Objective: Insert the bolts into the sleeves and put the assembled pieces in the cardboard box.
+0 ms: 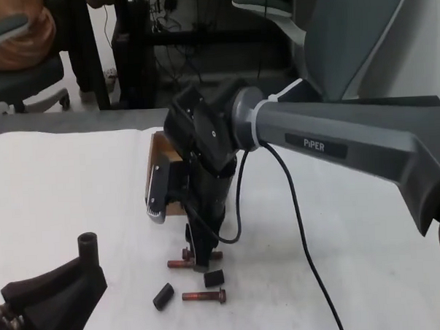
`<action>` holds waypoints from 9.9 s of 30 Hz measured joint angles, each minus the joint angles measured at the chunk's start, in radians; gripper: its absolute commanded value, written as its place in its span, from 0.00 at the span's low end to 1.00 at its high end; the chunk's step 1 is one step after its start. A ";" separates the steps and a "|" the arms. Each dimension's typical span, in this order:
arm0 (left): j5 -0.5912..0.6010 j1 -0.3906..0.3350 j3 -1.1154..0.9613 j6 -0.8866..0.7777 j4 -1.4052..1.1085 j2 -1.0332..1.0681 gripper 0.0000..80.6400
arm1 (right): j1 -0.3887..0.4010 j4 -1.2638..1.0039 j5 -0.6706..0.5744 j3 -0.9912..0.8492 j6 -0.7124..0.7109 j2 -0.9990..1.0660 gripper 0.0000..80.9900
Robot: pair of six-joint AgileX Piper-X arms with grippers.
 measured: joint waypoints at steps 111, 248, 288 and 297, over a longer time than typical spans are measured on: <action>-0.068 0.000 0.169 -0.007 -0.165 0.004 0.02 | -0.051 -0.301 -0.174 0.179 0.255 -0.386 0.01; -0.111 -0.135 -0.091 0.168 -0.952 1.126 0.02 | 0.074 -0.447 -0.148 0.759 0.672 -0.799 0.82; 0.031 0.112 -0.904 -0.008 -0.271 1.787 0.87 | 0.023 -0.326 -0.055 0.483 -0.162 -0.346 0.49; 0.049 0.258 -0.904 0.060 -0.170 1.633 0.87 | 0.020 -0.221 0.037 0.444 -0.207 -0.247 0.48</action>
